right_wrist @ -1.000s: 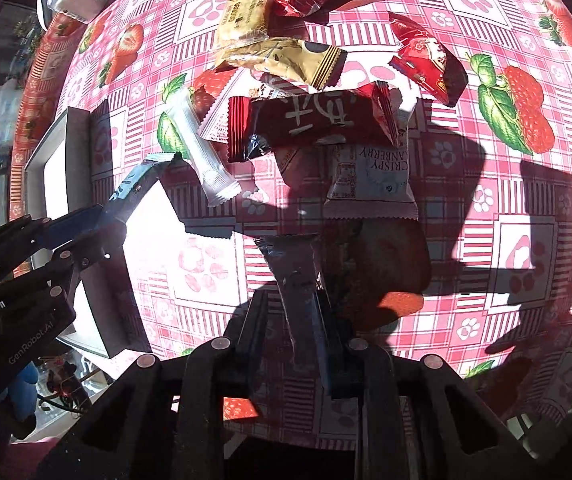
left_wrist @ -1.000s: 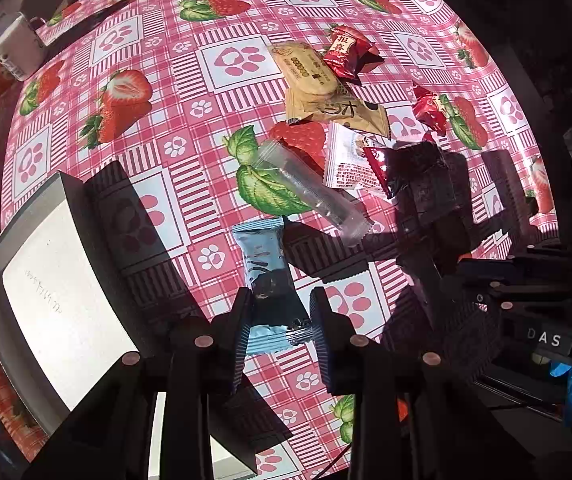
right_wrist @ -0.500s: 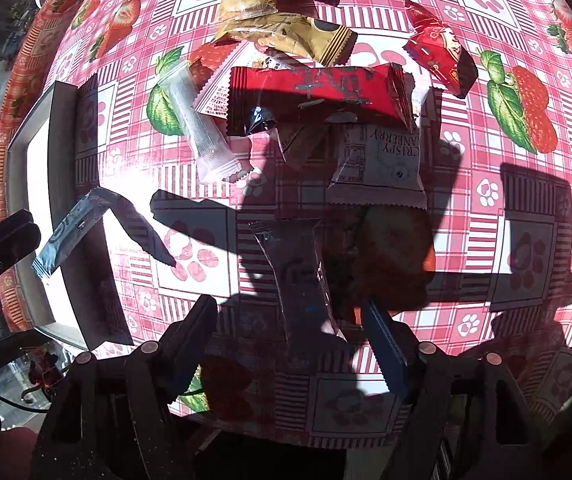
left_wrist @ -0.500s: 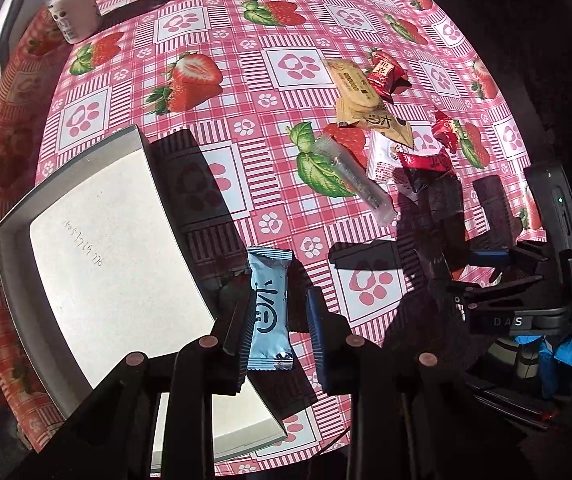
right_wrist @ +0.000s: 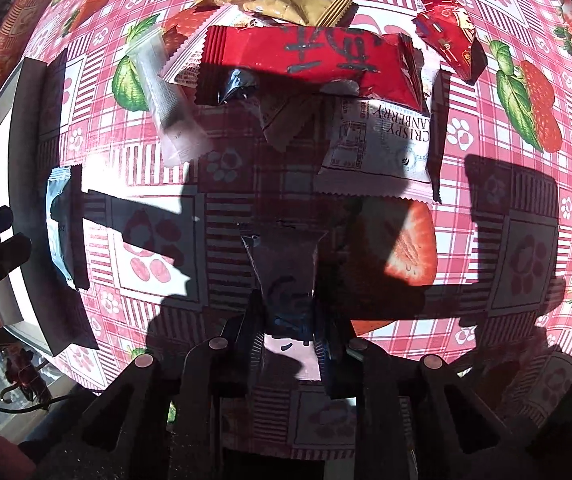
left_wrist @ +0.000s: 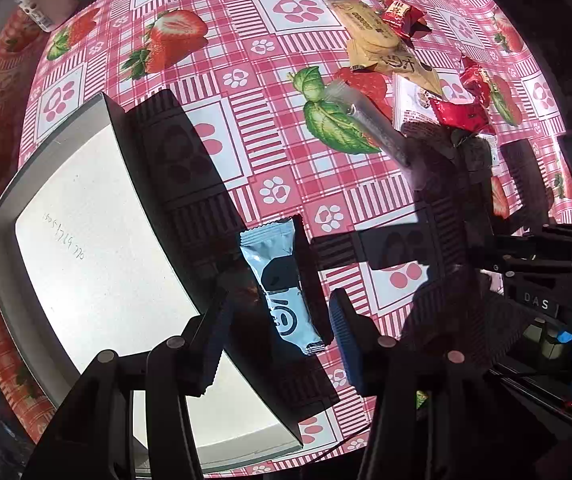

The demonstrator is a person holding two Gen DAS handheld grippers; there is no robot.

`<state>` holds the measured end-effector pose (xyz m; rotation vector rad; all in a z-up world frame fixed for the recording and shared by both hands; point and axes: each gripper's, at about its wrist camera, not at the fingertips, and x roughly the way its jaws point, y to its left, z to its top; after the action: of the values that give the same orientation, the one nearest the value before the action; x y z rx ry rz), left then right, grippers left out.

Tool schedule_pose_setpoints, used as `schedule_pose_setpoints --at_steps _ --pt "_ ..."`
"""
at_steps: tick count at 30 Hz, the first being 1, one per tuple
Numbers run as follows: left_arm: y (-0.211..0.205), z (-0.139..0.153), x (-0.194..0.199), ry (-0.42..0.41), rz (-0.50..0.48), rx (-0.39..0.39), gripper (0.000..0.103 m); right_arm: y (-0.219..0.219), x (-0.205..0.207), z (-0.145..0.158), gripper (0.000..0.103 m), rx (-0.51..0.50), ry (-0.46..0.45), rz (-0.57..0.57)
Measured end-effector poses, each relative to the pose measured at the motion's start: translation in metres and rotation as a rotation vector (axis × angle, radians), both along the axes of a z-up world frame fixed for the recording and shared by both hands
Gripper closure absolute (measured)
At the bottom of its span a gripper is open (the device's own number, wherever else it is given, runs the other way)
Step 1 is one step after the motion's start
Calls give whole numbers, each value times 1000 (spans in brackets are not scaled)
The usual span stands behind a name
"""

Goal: Organize snacks
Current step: 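Carry the blue bar with the left tool while the right tool carries the pink snack to the tray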

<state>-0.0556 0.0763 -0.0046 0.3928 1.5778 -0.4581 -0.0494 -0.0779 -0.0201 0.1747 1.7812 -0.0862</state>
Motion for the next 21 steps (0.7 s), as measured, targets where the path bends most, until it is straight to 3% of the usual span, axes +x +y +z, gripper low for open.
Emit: schedule_pose_setpoints --at_steps 7,9,10,11,12,13,21 --pt "-8 -36 -10 69 -22 90 48 -13 -23 1 78 34 -13 -42" --pt "-15 -35 -14 25 -54 98 48 -13 -27 0 78 40 -16 -40" --pt "-17 -34 -15 19 -63 91 49 -15 -27 3 78 46 -20 -41" --pt "-17 -33 -15 19 -63 76 56 -15 -28 4 78 52 -23 -39" --pt "-16 -30 -14 3 -62 72 75 -11 -22 10 78 58 -27 -39" --pt "-16 -29 -13 5 -58 62 78 -8 -22 12 78 62 -30 -32" --pt "5 12 0 -34 40 -80 78 17 -1 34 78 107 -84 19"
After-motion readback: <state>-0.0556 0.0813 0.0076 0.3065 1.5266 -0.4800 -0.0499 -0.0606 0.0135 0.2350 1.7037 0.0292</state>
